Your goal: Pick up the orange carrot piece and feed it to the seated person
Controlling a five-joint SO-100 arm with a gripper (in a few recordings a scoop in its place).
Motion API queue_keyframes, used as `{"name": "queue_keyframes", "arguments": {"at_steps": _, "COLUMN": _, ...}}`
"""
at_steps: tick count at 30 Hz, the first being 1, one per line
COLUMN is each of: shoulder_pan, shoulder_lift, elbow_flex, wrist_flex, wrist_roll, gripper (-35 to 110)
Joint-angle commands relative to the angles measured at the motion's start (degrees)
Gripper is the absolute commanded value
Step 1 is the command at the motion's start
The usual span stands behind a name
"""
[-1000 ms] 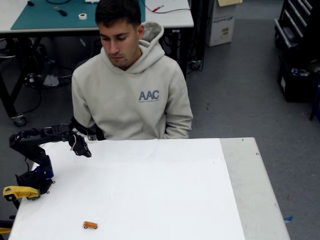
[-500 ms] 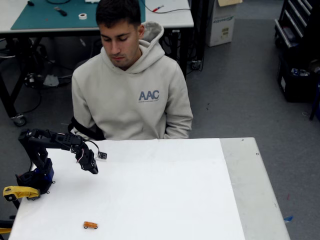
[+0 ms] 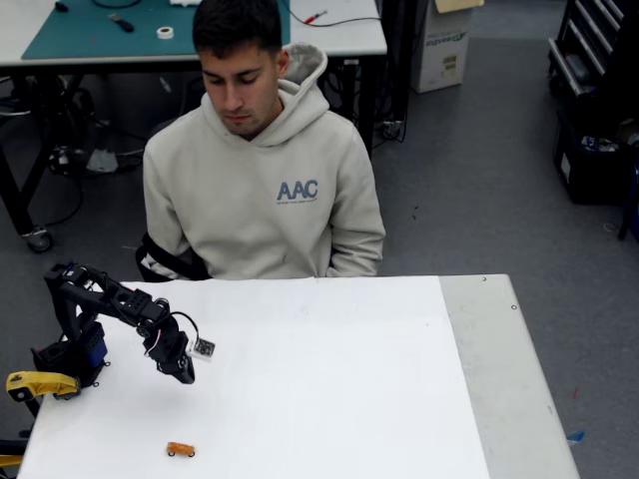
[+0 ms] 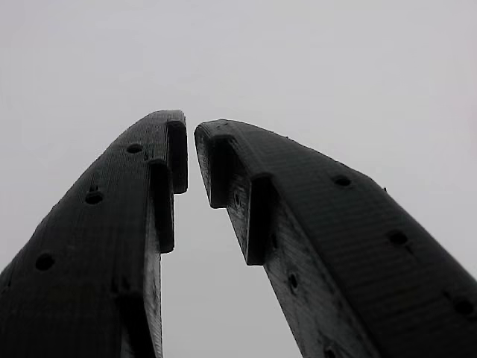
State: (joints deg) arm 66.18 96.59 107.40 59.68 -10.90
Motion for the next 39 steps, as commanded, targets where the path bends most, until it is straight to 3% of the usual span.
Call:
{"name": "queue_keyframes", "arguments": {"at_steps": 1, "shoulder_pan": 4.6, "shoulder_lift": -0.3, "elbow_flex": -6.1, "wrist_flex": -0.5, "wrist_roll": -2.7, "gripper": -3}}
{"name": "queue_keyframes", "arguments": {"at_steps": 18, "shoulder_pan": 17.6, "shoulder_lift": -9.8, "elbow_flex": -17.5, "wrist_flex": -0.5, "wrist_roll": -12.5, "gripper": -3}}
{"name": "queue_keyframes", "arguments": {"at_steps": 39, "shoulder_pan": 18.4, "shoulder_lift": -11.1, "elbow_flex": -18.6, "wrist_flex": -0.6, "wrist_roll": -14.5, "gripper": -2}}
